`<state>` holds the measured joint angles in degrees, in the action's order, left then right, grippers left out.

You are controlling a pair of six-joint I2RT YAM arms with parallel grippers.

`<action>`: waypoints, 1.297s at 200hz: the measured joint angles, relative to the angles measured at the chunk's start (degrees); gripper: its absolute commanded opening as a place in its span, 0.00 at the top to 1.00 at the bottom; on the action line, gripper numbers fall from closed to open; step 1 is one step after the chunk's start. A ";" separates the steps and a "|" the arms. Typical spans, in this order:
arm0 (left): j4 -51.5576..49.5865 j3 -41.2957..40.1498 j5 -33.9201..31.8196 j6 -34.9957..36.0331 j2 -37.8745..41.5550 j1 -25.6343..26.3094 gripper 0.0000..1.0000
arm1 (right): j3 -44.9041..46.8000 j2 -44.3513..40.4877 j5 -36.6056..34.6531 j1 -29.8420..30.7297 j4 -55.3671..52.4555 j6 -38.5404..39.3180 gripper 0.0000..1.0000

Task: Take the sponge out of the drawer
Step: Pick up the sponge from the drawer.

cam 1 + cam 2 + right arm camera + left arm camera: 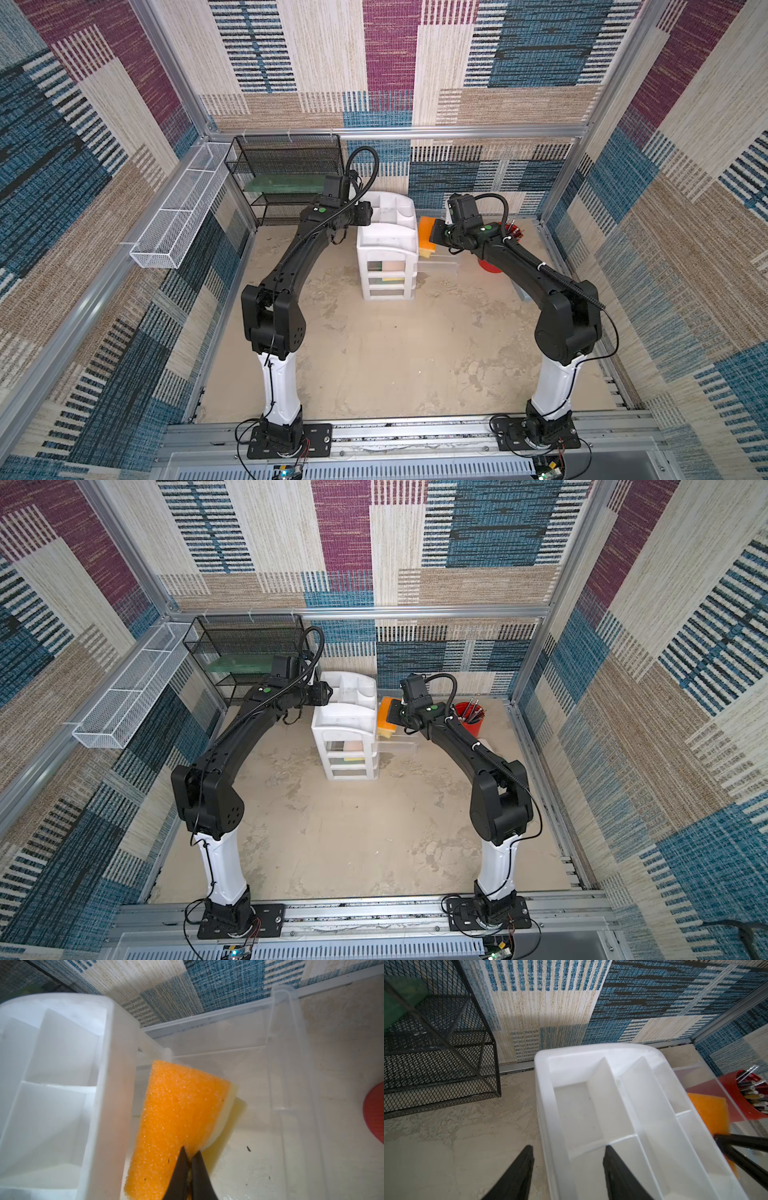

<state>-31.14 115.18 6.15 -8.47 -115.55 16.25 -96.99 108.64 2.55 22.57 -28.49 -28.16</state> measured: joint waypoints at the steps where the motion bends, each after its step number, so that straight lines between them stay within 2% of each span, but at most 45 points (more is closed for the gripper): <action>1: -0.02 0.00 0.00 0.00 0.02 0.00 0.41 | 0.00 -0.02 0.00 0.00 0.00 0.02 1.00; 31: -1.92 -0.33 -1.05 -0.07 1.05 -0.07 0.36 | 0.48 -1.14 -0.24 0.07 -0.07 2.03 1.00; 44: -3.13 -0.33 -1.27 -0.17 1.60 -0.11 0.29 | 0.79 -2.25 -0.98 0.07 -0.04 2.89 1.00; 62: -4.61 -0.83 -1.31 -0.20 2.82 -0.13 0.26 | 1.14 -3.80 -1.66 0.07 0.00 4.28 1.00; 126: -5.01 -8.46 0.90 -0.59 13.33 -0.09 0.10 | 2.84 -9.68 -2.27 -0.52 0.66 8.28 1.00; 148: -3.63 -11.45 6.14 -0.81 18.18 -0.09 0.07 | 4.85 -12.76 1.75 -1.49 2.71 10.01 1.00; 178: 0.46 -16.13 19.34 -2.58 22.53 0.24 0.05 | 6.64 -16.85 12.31 -1.97 6.05 12.59 0.99; 204: 4.31 -19.04 29.38 -5.66 23.30 1.25 0.07 | 7.43 -18.73 19.76 -1.11 8.98 13.42 0.99; 233: 7.45 -20.15 34.58 -7.15 23.06 3.13 0.09 | 8.20 -19.21 24.37 -0.09 10.62 13.60 0.98; 259: 7.76 -19.34 35.74 -7.02 22.99 3.26 0.09 | 7.85 -19.69 26.14 1.18 9.86 18.58 0.98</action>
<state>-23.38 95.83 41.89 -15.49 -92.55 19.51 -89.14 88.95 28.69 23.75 -18.63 -9.58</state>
